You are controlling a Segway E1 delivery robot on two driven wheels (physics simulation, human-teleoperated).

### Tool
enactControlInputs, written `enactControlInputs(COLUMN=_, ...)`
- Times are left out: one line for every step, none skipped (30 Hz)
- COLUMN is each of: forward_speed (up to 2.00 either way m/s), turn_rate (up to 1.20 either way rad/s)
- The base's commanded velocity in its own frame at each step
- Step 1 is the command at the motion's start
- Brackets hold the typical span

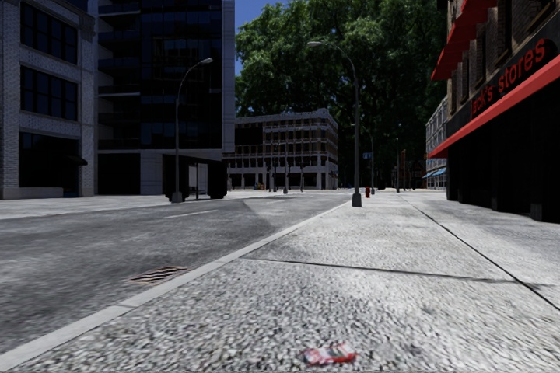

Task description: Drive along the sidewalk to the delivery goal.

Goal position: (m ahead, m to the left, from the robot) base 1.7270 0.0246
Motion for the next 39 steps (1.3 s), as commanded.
enactControlInputs(forward_speed=1.88, turn_rate=0.00)
enactControlInputs(forward_speed=1.37, turn_rate=0.00)
enactControlInputs(forward_speed=1.31, turn_rate=0.00)
enactControlInputs(forward_speed=1.31, turn_rate=0.00)
enactControlInputs(forward_speed=1.28, turn_rate=0.00)
enactControlInputs(forward_speed=1.25, turn_rate=0.00)
enactControlInputs(forward_speed=1.23, turn_rate=0.00)
enactControlInputs(forward_speed=1.23, turn_rate=0.00)
enactControlInputs(forward_speed=1.20, turn_rate=0.00)
enactControlInputs(forward_speed=1.17, turn_rate=0.00)
enactControlInputs(forward_speed=1.13, turn_rate=0.00)
enactControlInputs(forward_speed=1.09, turn_rate=0.00)
enactControlInputs(forward_speed=1.09, turn_rate=0.00)
enactControlInputs(forward_speed=1.05, turn_rate=0.00)
enactControlInputs(forward_speed=1.01, turn_rate=0.00)
enactControlInputs(forward_speed=0.98, turn_rate=0.00)
enactControlInputs(forward_speed=0.97, turn_rate=0.00)
enactControlInputs(forward_speed=0.97, turn_rate=0.00)
enactControlInputs(forward_speed=0.93, turn_rate=0.00)
enactControlInputs(forward_speed=0.91, turn_rate=0.00)
enactControlInputs(forward_speed=0.90, turn_rate=0.00)
enactControlInputs(forward_speed=0.89, turn_rate=0.00)
enactControlInputs(forward_speed=0.89, turn_rate=0.00)
enactControlInputs(forward_speed=0.89, turn_rate=0.00)
enactControlInputs(forward_speed=0.89, turn_rate=0.00)
enactControlInputs(forward_speed=0.89, turn_rate=0.00)
enactControlInputs(forward_speed=0.89, turn_rate=0.00)
enactControlInputs(forward_speed=0.88, turn_rate=0.00)
enactControlInputs(forward_speed=0.88, turn_rate=0.00)
enactControlInputs(forward_speed=0.87, turn_rate=0.00)
enactControlInputs(forward_speed=0.87, turn_rate=0.00)
enactControlInputs(forward_speed=0.87, turn_rate=0.00)
enactControlInputs(forward_speed=0.86, turn_rate=0.00)
enactControlInputs(forward_speed=0.85, turn_rate=0.00)
enactControlInputs(forward_speed=0.85, turn_rate=0.00)
enactControlInputs(forward_speed=0.85, turn_rate=0.00)
enactControlInputs(forward_speed=0.85, turn_rate=0.00)
enactControlInputs(forward_speed=0.85, turn_rate=0.00)
enactControlInputs(forward_speed=0.85, turn_rate=0.00)
